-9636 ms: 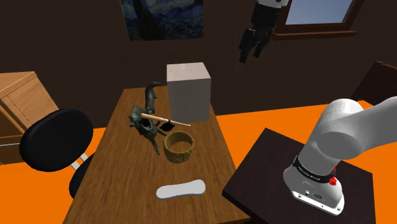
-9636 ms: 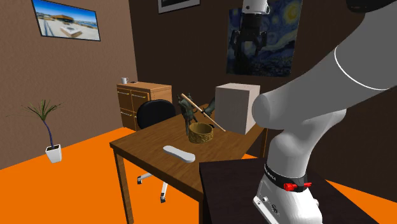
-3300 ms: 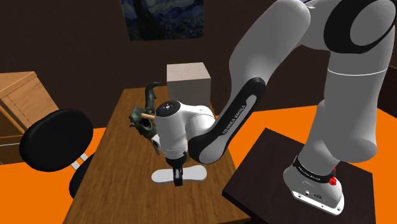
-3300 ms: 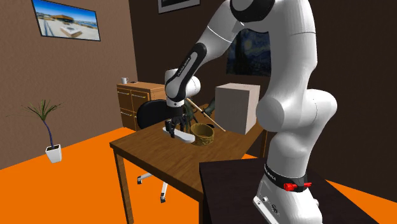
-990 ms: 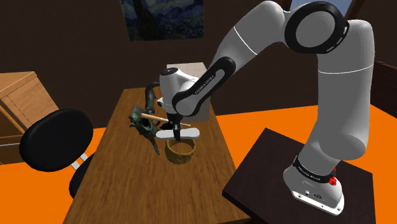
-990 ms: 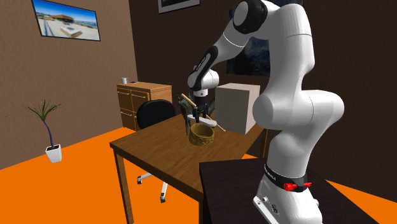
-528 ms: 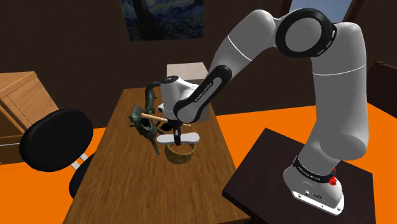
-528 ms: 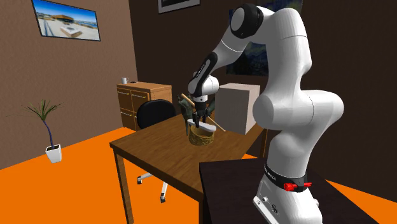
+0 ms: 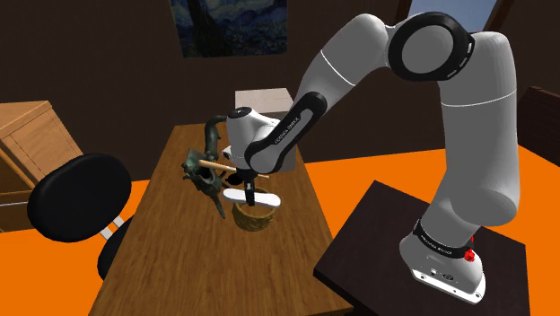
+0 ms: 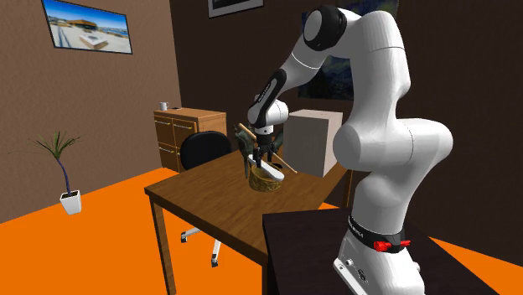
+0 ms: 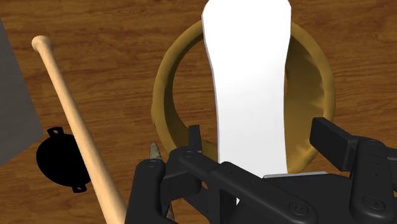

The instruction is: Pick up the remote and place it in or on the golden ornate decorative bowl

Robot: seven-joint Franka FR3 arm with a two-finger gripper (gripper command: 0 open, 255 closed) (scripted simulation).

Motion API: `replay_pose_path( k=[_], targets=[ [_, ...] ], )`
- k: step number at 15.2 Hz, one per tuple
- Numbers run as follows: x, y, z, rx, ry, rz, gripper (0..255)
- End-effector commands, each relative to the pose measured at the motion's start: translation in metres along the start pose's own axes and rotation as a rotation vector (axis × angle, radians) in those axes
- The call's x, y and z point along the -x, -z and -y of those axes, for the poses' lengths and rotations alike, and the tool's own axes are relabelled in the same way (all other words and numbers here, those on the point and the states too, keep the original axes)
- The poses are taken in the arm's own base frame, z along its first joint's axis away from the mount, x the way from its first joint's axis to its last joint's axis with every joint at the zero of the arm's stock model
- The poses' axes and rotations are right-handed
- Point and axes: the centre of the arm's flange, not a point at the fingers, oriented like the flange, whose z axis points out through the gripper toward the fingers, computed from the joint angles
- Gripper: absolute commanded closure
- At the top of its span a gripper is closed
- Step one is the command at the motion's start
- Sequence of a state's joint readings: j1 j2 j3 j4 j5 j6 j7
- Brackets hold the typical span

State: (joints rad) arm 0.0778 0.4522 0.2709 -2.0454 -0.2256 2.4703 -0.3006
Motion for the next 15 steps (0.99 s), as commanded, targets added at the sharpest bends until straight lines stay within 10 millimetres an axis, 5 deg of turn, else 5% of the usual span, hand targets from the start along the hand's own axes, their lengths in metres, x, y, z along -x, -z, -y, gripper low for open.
replay_pose_path(
  k=[1, 3, 7, 15],
  targets=[
    [0.000, 0.000, 0.000, 0.000, 0.000, 0.000, 0],
    [0.000, 0.000, 0.000, 0.000, 0.000, 0.000, 0],
    [0.000, 0.050, 0.000, 0.000, 0.000, 0.000, 0],
    [0.000, 0.050, 0.000, 0.000, 0.000, 0.000, 0]
  ],
)
